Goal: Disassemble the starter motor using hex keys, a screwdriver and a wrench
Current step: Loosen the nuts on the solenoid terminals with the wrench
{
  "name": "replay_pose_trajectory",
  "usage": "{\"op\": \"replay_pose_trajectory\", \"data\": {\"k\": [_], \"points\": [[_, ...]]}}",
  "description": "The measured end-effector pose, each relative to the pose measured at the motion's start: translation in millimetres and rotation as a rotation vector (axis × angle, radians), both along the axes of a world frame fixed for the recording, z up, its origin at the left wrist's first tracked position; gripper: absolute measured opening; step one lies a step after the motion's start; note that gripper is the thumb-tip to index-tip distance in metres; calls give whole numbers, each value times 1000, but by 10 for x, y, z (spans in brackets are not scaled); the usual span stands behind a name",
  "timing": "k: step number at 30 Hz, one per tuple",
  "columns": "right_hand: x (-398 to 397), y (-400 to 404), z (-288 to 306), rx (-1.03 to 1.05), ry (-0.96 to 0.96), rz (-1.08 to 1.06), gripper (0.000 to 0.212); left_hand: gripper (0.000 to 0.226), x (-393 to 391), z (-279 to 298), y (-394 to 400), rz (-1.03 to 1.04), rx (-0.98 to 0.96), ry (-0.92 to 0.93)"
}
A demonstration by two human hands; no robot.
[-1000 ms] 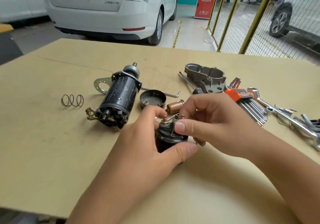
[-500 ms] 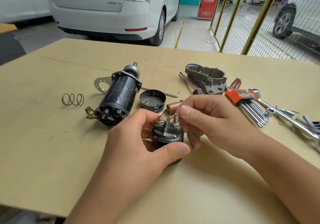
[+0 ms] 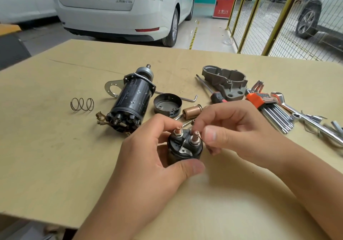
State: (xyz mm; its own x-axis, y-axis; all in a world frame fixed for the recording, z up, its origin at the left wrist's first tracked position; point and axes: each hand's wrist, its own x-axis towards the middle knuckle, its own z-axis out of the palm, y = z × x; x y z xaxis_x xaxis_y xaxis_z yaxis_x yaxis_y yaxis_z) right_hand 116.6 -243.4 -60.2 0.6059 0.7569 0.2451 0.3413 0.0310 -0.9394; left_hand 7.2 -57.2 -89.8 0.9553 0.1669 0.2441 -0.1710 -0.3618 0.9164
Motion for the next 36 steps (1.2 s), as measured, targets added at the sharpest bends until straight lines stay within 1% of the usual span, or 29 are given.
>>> {"op": "replay_pose_trajectory", "data": {"k": [2, 5, 7, 9, 11, 12, 15, 16, 20, 24, 25, 26, 28, 29, 32, 33, 36], "points": [[8, 5, -4, 5, 26, 14, 23, 60, 3, 2, 1, 9, 7, -3], [27, 16, -8, -38, -44, -29, 11, 58, 2, -4, 7, 13, -1, 10], [26, 13, -10, -68, -100, -38, 15, 56, 3, -12, 12, 6, -6, 14], [8, 6, -16, -62, -76, -23, 19, 56, 5, -17, 13, 2, -10, 14], [-6, 11, -17, -64, -40, -13, 29, 57, 8, -17, 19, -1, -15, 10], [-11, 19, -12, -65, -37, -6, 28, 57, 8, -15, 20, -4, -16, 10], [6, 18, 9, -62, -16, -10, 12, 57, 9, -18, 26, -3, -11, 15], [16, 11, 12, -74, -17, -24, 12, 57, 13, -22, 27, -2, -12, 15], [9, 11, -6, -82, -35, -30, 25, 56, 18, -26, 22, -4, -10, 20], [-28, 50, -18, -48, 12, -15, 13, 56, 17, -23, 27, 4, -6, 19], [-14, 42, -24, -60, -1, -38, 15, 56, 17, -22, 26, 6, -7, 21], [4, 31, -25, -73, -13, -59, 22, 56, 20, -19, 24, 7, -8, 23], [16, 16, -18, -81, -3, -60, 34, 56, 23, -11, 20, 5, -2, 25], [8, 15, -13, -84, 4, -47, 36, 56, 22, -12, 18, 4, 2, 25], [-20, 42, 0, -109, -29, -35, 19, 56, 27, -14, 22, 6, 1, 22], [-13, 41, -4, -115, -53, -52, 18, 56, 28, -14, 24, 9, 2, 21], [0, 33, -2, -98, -64, -80, 29, 56, 31, -8, 21, 7, 7, 18]]}}
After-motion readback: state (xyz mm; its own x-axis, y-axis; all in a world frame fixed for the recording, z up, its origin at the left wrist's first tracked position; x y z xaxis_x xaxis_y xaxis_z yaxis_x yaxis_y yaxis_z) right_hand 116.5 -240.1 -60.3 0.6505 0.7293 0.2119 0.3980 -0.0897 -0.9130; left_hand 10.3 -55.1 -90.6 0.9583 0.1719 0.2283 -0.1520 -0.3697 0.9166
